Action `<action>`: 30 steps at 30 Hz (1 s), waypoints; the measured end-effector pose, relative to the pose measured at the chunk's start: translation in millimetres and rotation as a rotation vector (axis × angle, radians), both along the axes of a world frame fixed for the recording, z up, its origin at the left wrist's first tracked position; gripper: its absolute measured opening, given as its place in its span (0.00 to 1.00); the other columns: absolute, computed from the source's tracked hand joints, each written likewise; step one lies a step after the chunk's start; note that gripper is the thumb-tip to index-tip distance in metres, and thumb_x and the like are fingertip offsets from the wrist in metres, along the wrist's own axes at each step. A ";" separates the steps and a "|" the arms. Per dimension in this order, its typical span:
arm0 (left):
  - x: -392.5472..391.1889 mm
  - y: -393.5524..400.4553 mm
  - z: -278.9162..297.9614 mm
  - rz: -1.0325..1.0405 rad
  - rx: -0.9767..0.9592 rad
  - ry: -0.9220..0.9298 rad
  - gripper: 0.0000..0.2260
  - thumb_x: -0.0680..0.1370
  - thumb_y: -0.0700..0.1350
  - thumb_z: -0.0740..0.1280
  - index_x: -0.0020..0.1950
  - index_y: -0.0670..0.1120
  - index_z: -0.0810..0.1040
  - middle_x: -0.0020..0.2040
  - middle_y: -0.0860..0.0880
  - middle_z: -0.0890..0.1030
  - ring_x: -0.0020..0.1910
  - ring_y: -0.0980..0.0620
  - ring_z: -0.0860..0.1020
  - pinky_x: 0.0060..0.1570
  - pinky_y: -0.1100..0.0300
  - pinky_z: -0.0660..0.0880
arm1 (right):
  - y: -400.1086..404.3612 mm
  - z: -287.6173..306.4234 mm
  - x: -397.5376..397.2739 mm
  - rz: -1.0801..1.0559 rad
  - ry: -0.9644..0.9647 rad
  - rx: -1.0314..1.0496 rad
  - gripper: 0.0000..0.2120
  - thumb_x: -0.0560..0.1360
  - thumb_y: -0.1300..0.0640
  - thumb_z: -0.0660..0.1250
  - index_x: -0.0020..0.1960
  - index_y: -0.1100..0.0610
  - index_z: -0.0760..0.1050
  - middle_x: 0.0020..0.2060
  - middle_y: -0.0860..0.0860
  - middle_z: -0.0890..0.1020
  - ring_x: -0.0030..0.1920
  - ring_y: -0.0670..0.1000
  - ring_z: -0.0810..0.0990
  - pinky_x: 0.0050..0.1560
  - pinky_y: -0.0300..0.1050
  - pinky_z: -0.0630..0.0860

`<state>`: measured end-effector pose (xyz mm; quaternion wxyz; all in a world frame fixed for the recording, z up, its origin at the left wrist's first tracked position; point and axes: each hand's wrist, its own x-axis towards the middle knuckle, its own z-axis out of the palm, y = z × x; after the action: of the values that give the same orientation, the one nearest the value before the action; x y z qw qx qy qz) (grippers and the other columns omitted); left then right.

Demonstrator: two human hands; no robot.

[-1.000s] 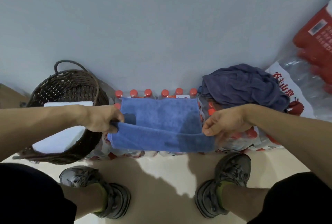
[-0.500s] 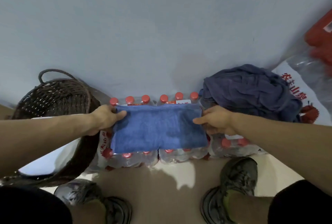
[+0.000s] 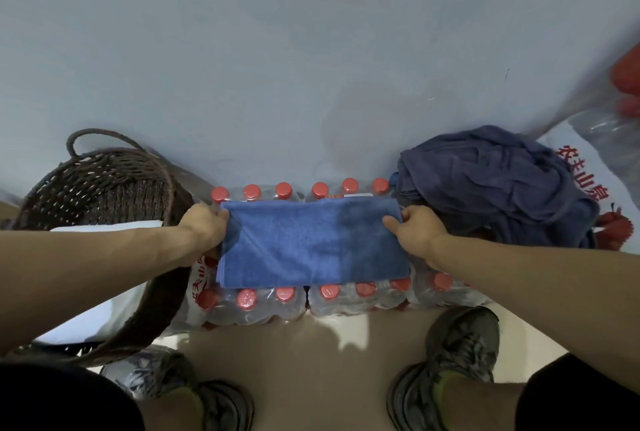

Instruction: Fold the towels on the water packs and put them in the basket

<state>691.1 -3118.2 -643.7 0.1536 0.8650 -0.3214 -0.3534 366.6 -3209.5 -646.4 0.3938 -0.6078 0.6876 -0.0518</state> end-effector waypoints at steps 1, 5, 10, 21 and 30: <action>-2.8 -1.8 2.4 -0.008 0.005 -0.011 0.18 0.83 0.45 0.58 0.57 0.30 0.77 0.53 0.31 0.80 0.53 0.32 0.79 0.46 0.51 0.76 | 0.3 0.5 1.5 -0.005 -0.006 -0.031 0.11 0.79 0.52 0.67 0.40 0.57 0.74 0.38 0.52 0.79 0.43 0.55 0.78 0.43 0.45 0.72; -9.1 -2.2 3.5 0.035 0.001 0.051 0.20 0.83 0.50 0.59 0.59 0.34 0.77 0.56 0.35 0.80 0.54 0.36 0.79 0.55 0.46 0.77 | -0.2 2.4 4.1 -0.024 -0.023 -0.015 0.13 0.79 0.50 0.66 0.39 0.57 0.75 0.36 0.51 0.79 0.40 0.54 0.78 0.42 0.45 0.73; -6.5 6.0 2.5 -0.005 0.080 0.092 0.16 0.76 0.47 0.73 0.56 0.36 0.78 0.51 0.38 0.82 0.48 0.40 0.82 0.51 0.45 0.80 | -4.3 5.8 -1.4 -0.005 -0.008 0.102 0.10 0.77 0.53 0.70 0.40 0.57 0.76 0.41 0.53 0.82 0.44 0.55 0.81 0.42 0.44 0.73; -13.9 1.3 1.6 -0.034 0.014 -0.100 0.25 0.84 0.53 0.52 0.60 0.32 0.76 0.57 0.34 0.79 0.56 0.35 0.77 0.57 0.49 0.74 | 8.3 1.4 -2.2 -0.027 -0.025 -0.082 0.15 0.77 0.49 0.69 0.38 0.58 0.72 0.33 0.51 0.77 0.40 0.54 0.78 0.40 0.44 0.70; -9.8 35.3 15.8 -0.018 0.286 0.302 0.16 0.74 0.52 0.74 0.52 0.42 0.76 0.45 0.43 0.80 0.42 0.46 0.78 0.42 0.52 0.77 | 10.9 4.2 -13.3 -0.021 0.041 0.175 0.14 0.71 0.49 0.76 0.40 0.57 0.76 0.40 0.53 0.81 0.43 0.54 0.81 0.38 0.44 0.75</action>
<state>681.3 -3082.9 -627.9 0.0726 0.8123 -0.2489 -0.5224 353.3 -3198.6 -642.2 0.4308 -0.5647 0.7037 0.0168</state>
